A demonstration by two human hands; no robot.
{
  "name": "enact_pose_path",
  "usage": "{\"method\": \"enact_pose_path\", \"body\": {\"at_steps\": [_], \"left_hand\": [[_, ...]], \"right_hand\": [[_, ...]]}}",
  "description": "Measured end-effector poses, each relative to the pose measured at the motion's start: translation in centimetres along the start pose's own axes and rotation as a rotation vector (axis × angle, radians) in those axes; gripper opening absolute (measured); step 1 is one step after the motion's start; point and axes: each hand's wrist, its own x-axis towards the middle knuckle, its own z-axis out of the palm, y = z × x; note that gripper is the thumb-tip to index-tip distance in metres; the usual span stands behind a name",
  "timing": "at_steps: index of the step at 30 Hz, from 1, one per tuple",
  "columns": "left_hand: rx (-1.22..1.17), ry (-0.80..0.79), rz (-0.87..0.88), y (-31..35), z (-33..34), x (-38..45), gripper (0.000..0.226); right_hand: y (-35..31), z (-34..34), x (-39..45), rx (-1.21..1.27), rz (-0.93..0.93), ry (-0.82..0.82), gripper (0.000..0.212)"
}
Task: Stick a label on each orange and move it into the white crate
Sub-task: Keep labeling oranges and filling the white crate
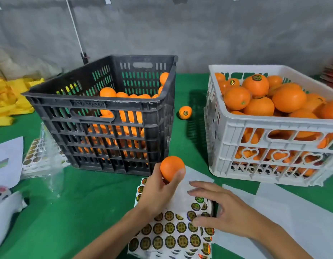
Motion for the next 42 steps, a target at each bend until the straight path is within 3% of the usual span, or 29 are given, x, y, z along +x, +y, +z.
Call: {"method": "enact_pose_path", "body": {"at_steps": [7,11,17,26,33,36,38,40,42], "left_hand": [[-0.026,0.000,-0.005,-0.4,0.3,-0.3,0.062],[0.080,-0.027,0.017,-0.7,0.4,-0.4,0.067],[0.214,-0.036,0.085,-0.6,0.6,-0.7,0.064],[0.438,-0.044,0.231,-0.4,1.1,-1.1,0.065],[0.469,-0.075,0.250,-0.6,1.2,-1.0,0.064],[0.462,-0.075,0.247,-0.6,1.2,-1.0,0.064],[0.461,-0.069,0.249,-0.6,1.2,-1.0,0.065],[0.464,-0.065,0.255,-0.6,1.2,-1.0,0.065],[0.483,-0.065,0.261,-0.6,1.2,-1.0,0.065]], "right_hand": [[0.3,0.6,0.9,-0.069,-0.130,0.098,0.049],[0.4,0.9,1.0,0.002,-0.152,0.133,0.033],[-0.2,0.8,0.8,0.258,-0.058,0.127,0.024],[-1.7,1.1,0.9,0.454,0.106,0.152,0.019],[-2.8,1.3,1.7,0.528,0.233,0.140,0.015],[-2.9,1.7,1.8,0.460,0.240,0.203,0.012],[-2.8,1.8,1.8,0.560,0.273,0.277,0.014],[-2.9,1.8,1.9,0.712,0.332,0.454,0.015],[-3.1,1.8,2.0,0.712,0.330,0.698,0.009]]}}
